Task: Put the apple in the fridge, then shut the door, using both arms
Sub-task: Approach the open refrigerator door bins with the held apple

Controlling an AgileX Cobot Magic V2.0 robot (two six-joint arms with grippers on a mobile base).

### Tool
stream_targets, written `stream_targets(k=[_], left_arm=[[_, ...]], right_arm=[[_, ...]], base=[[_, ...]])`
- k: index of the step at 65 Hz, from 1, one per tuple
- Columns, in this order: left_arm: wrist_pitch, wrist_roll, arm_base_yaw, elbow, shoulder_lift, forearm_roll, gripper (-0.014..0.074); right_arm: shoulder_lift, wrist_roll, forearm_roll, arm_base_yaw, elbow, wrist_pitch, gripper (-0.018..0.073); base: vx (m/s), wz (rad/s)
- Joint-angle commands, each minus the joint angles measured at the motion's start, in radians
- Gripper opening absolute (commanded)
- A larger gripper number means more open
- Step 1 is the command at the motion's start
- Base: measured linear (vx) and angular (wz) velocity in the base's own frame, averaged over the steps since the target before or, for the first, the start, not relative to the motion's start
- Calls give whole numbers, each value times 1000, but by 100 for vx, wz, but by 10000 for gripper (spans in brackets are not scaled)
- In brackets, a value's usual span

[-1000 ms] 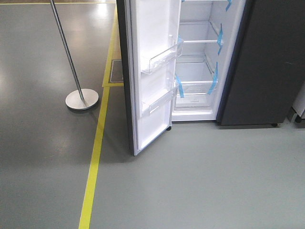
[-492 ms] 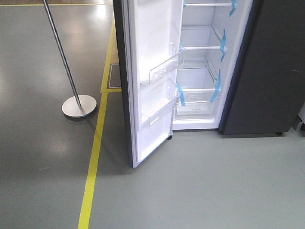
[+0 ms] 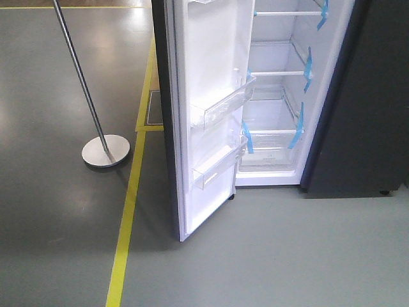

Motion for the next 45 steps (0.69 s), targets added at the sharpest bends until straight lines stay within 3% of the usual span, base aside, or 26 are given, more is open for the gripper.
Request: stream_targets(k=[1, 45], left_arm=[[-75, -10, -1, -17, -15, 0, -6], [-75, -10, -1, -17, -15, 0, -6]], right_arm=[[2, -1, 19, -3, -25, -82, 77], [2, -1, 19, -3, -25, -82, 77]], base=[[17, 4], [15, 4]])
